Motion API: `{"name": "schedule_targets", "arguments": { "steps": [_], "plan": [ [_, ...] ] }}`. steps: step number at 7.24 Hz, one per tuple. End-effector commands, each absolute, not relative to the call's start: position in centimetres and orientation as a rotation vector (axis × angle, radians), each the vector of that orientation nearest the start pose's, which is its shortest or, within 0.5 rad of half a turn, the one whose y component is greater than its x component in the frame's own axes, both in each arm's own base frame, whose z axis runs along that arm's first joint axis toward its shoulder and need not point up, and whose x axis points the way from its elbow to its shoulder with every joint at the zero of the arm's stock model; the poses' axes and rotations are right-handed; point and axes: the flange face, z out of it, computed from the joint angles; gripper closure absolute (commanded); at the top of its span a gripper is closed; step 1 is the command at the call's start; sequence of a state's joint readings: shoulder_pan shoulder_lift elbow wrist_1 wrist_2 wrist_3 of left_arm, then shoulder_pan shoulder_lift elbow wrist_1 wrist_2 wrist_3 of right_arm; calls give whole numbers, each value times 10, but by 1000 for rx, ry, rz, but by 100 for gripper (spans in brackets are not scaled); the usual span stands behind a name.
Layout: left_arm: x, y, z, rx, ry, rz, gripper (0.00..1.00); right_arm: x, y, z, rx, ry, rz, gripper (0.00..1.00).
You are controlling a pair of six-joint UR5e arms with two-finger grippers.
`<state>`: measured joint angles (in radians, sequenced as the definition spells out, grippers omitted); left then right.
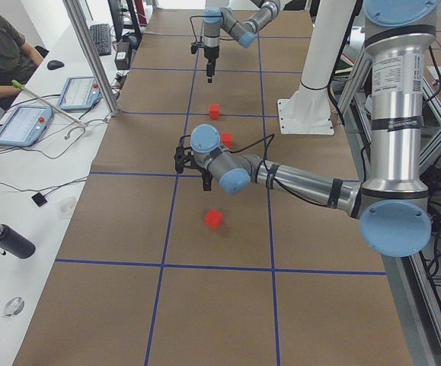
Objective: Form red blocks into L shape at center
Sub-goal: 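Release the cube and lift the right gripper while the left arm reaches in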
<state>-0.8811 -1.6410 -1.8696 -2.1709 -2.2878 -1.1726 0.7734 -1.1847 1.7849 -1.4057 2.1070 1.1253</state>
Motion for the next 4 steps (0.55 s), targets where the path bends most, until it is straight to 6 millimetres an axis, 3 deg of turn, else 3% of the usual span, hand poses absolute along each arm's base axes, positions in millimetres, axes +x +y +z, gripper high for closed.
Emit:
{"name": "schedule_targets", "arguments": {
  "steps": [1, 2, 4],
  "plan": [
    [373, -401, 372, 16, 1126, -57, 0, -351, -496, 360, 6, -874, 98, 0],
    [396, -389, 374, 15, 1111, -32, 0, -350, -495, 363, 5, -871, 100, 0],
    [446, -405, 356, 17, 1072, -34, 0, -350, -495, 362, 8, -870, 99, 0]
  ]
}}
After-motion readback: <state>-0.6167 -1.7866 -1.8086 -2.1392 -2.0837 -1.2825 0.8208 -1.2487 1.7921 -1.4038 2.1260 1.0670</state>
